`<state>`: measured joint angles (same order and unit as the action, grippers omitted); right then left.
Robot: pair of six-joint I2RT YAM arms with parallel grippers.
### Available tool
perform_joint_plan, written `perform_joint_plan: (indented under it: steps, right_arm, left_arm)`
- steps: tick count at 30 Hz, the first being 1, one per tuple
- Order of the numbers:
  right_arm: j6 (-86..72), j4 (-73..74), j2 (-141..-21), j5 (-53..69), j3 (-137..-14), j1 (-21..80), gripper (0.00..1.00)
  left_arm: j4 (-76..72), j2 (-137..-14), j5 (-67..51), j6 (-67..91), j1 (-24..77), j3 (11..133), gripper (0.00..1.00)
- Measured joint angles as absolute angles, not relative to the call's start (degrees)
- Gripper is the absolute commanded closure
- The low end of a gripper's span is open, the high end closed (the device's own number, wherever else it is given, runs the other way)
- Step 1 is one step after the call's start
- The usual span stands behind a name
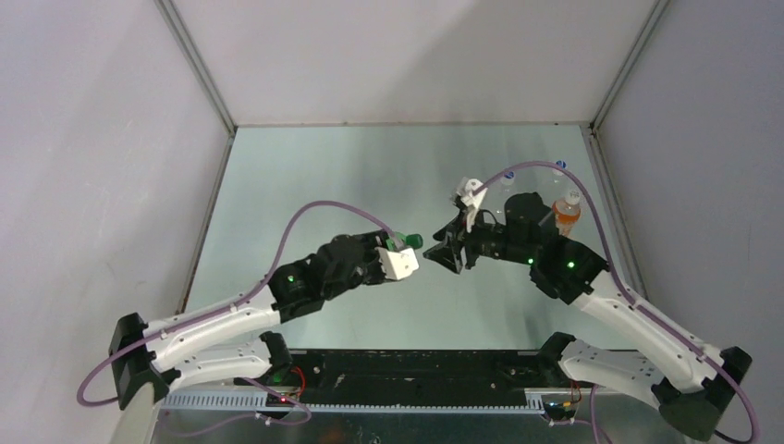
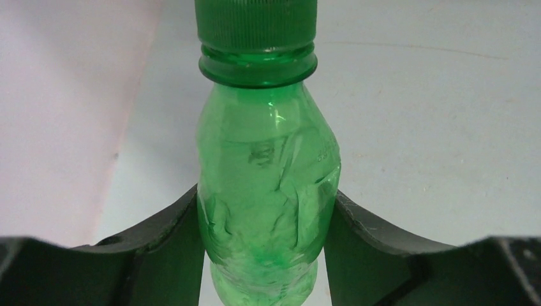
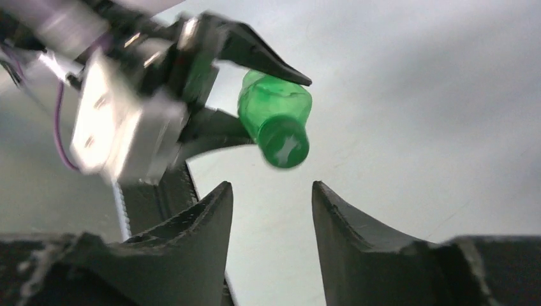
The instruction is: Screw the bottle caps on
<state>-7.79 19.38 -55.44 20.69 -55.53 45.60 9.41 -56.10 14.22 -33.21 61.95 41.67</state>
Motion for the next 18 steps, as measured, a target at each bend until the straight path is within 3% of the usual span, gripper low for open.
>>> perform_joint_plan:
  steps: [5, 12, 18]
  right_arm:
    - [8.6, 20.5, -50.3, 28.9, -55.5, 42.6, 0.37]
    - [27.2, 26.5, -49.2, 36.6, -55.5, 42.2, 0.37]
    - [32.1, 27.4, -49.8, 39.9, -55.5, 42.7, 0.38]
  left_arm:
    - [18.6, -55.4, 1.1, -31.6, 54.2, 45.5, 0.81]
    - [26.7, -57.3, -13.7, -31.5, 52.8, 51.2, 0.80]
    - [30.3, -60.2, -19.6, -31.5, 52.8, 53.6, 0.80]
